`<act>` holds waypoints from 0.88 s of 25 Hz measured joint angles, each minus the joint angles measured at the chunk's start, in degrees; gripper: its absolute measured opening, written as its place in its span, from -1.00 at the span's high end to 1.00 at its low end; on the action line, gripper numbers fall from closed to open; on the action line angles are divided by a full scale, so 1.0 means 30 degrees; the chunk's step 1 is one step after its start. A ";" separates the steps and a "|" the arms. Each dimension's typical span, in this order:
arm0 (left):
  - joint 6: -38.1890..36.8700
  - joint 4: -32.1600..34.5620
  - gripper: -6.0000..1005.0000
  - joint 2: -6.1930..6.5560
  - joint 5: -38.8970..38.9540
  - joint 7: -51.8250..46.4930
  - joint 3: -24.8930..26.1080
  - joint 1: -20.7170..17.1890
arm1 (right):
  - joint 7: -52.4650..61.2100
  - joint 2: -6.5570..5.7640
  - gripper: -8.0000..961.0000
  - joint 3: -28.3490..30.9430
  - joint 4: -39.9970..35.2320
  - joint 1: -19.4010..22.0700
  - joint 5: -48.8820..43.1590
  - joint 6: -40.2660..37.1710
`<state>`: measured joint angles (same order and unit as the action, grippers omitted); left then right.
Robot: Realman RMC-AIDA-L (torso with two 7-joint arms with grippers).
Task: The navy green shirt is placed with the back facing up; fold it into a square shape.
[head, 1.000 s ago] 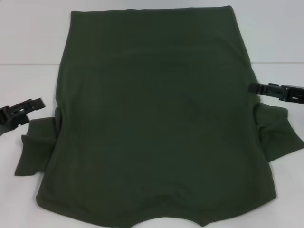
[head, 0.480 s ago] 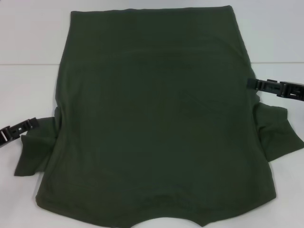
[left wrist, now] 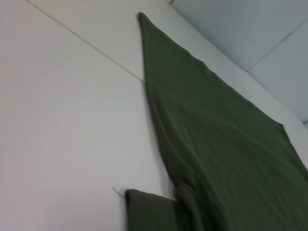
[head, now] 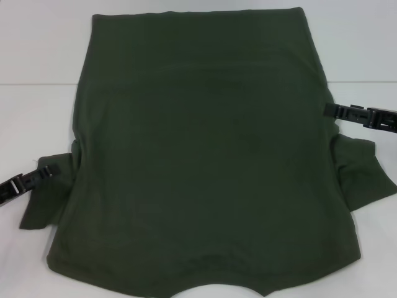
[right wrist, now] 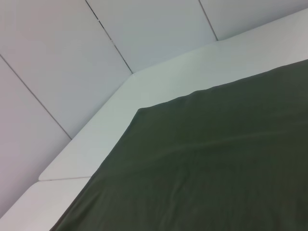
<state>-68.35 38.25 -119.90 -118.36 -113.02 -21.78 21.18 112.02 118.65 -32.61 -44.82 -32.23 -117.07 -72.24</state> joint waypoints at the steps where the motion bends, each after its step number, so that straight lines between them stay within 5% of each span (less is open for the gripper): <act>1: -0.0145 0.0000 -0.86 -0.0020 0.0002 0.0030 0.0018 -0.0008 | 0.0000 0.0000 -0.96 0.0000 0.0000 0.0002 0.0000 -0.0007; 22: -0.0015 0.0022 -0.86 -0.0083 0.0012 -0.0075 0.0041 0.0222 | 0.0014 -0.0029 -0.96 0.0000 0.0001 0.0115 0.0053 -0.0118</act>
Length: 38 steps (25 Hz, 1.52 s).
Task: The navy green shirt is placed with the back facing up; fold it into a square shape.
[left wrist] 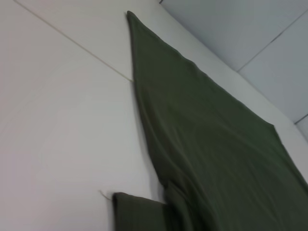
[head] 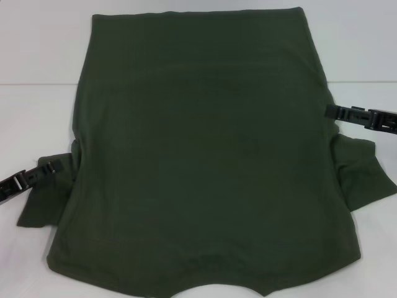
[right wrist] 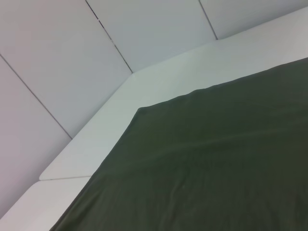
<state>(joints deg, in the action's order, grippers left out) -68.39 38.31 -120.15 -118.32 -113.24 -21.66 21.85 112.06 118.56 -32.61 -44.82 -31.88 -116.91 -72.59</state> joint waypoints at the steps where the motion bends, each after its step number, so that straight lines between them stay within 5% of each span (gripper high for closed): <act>1: 0.0105 0.0000 -0.86 0.0000 -0.0006 -0.0004 -0.0015 0.0018 | 0.0000 -0.0001 -0.96 0.0000 -0.0001 0.0004 0.0006 -0.0002; 25: 0.0829 0.0059 -0.81 0.0001 -0.0141 0.1189 -0.0804 0.0182 | -0.0154 0.0000 -0.96 0.0062 -0.0001 0.0052 0.0236 -0.0100; 38: 0.1398 0.0235 -0.33 0.0006 -0.0620 0.0136 -0.0846 0.0228 | -0.0165 0.0001 -0.96 0.0468 0.0009 0.0096 0.0272 -0.0190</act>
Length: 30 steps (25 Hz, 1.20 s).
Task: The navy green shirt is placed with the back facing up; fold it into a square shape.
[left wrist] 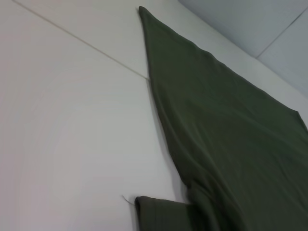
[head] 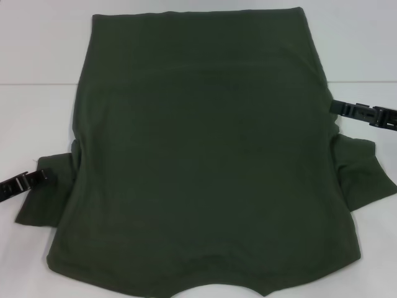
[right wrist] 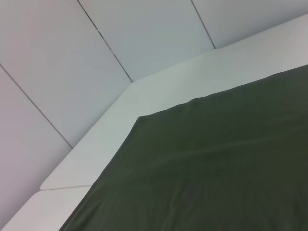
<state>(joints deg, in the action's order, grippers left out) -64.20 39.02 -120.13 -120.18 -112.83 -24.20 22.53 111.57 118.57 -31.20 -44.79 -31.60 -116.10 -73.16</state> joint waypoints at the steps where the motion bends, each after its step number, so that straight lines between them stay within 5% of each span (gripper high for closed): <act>1: 0.0038 0.0000 -0.24 -0.0004 -0.0020 -0.0002 -0.0005 0.0004 | -0.0001 0.0000 -0.96 0.0006 0.0010 0.0008 0.0001 -0.0009; 9: 0.0149 0.0017 0.48 -0.0005 -0.0048 -0.0016 -0.0225 0.0037 | -0.0035 0.0000 -0.96 0.0004 0.0019 0.0019 0.0001 -0.0020; 12: 0.0156 0.0024 0.96 -0.0005 -0.0048 -0.0021 -0.0264 0.0068 | -0.0034 0.0001 -0.96 0.0000 0.0019 0.0015 -0.0002 -0.0020; 24: -0.0299 0.2493 0.99 0.0358 -0.2747 -0.3835 -0.0533 0.0225 | 0.0039 -0.0071 -0.96 -0.0001 0.0020 0.0015 -0.0003 -0.0044; 30: -0.0809 0.3047 0.99 0.1185 -0.5100 -0.6230 -0.0934 0.0942 | 0.0008 -0.0089 -0.96 0.0031 0.0019 0.0032 -0.0004 -0.0051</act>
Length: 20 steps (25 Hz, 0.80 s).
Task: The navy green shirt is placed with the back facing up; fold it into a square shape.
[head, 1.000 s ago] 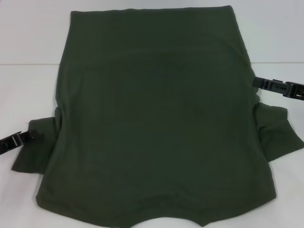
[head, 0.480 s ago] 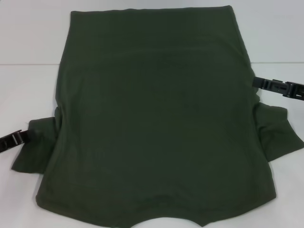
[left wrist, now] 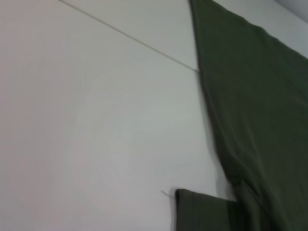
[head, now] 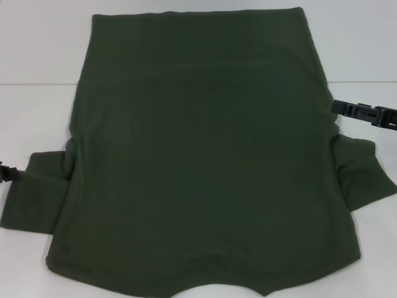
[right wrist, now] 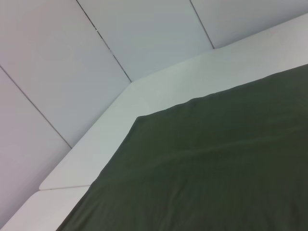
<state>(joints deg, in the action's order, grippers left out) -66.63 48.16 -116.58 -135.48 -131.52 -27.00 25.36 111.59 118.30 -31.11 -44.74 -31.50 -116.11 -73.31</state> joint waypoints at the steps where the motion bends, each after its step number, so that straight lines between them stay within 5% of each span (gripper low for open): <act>1: -0.0001 0.0088 0.99 0.0056 -0.0186 -0.0221 -0.0024 0.0045 | 0.0000 0.0000 -0.96 0.0002 0.0001 0.0003 0.0000 0.0001; 20: 0.0301 0.1577 0.99 0.0213 -0.3158 -0.3235 -0.0003 0.0385 | -0.0005 -0.0029 -0.96 0.0030 0.0000 0.0117 0.0169 0.0001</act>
<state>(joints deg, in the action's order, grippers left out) -65.72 52.89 -115.94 -144.96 -141.23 -27.01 26.51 111.58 118.21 -31.02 -44.74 -31.15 -115.60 -73.31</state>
